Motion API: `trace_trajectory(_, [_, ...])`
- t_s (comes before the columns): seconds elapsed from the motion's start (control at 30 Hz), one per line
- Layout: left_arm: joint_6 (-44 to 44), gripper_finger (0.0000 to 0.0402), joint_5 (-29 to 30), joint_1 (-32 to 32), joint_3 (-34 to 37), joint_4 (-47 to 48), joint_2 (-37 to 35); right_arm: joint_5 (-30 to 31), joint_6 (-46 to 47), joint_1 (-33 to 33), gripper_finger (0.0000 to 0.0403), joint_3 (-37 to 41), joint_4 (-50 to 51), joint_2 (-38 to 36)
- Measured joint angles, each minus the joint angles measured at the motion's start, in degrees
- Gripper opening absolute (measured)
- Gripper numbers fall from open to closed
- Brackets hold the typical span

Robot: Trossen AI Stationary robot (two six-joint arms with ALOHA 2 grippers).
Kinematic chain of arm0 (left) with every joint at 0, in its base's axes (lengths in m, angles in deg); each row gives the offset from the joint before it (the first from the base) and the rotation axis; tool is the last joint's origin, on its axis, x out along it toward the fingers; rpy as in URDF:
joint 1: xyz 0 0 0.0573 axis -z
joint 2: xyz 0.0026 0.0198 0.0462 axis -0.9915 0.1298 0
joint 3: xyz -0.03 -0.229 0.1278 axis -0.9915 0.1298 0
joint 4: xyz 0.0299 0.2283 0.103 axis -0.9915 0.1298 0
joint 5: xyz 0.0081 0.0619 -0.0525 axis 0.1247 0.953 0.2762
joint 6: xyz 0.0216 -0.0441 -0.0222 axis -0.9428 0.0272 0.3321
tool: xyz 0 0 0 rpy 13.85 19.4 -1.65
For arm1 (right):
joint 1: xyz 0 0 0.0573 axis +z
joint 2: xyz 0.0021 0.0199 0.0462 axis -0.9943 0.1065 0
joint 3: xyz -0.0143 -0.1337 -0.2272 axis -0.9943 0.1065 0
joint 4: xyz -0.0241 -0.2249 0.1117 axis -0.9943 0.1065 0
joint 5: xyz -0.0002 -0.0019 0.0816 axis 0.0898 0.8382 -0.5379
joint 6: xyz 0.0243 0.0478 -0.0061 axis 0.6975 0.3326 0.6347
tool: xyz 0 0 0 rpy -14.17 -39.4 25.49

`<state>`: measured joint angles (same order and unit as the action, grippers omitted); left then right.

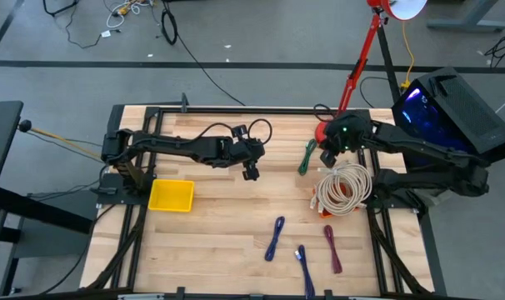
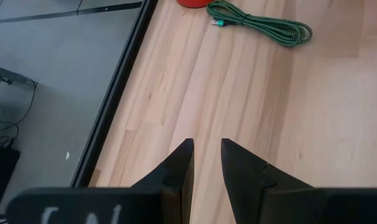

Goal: Pick & Place USB Port
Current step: Put the black and green charger cable into the yellow bin

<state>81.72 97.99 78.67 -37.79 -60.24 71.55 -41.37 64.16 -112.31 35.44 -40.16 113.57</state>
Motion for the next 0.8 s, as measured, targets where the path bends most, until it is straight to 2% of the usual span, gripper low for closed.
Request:
trace_trajectory(0.5, [0.05,0.0085,-0.02,-0.01,0.00,0.02,-0.03,-2.36,1.20,0.00,0.0074,1.22,-4.32,9.45])
trace_trajectory(0.8, [0.05,0.0085,-0.05,-0.01,0.00,0.33,-0.07,-2.28,-0.92,0.00,0.0074,1.20,-5.68,12.37])
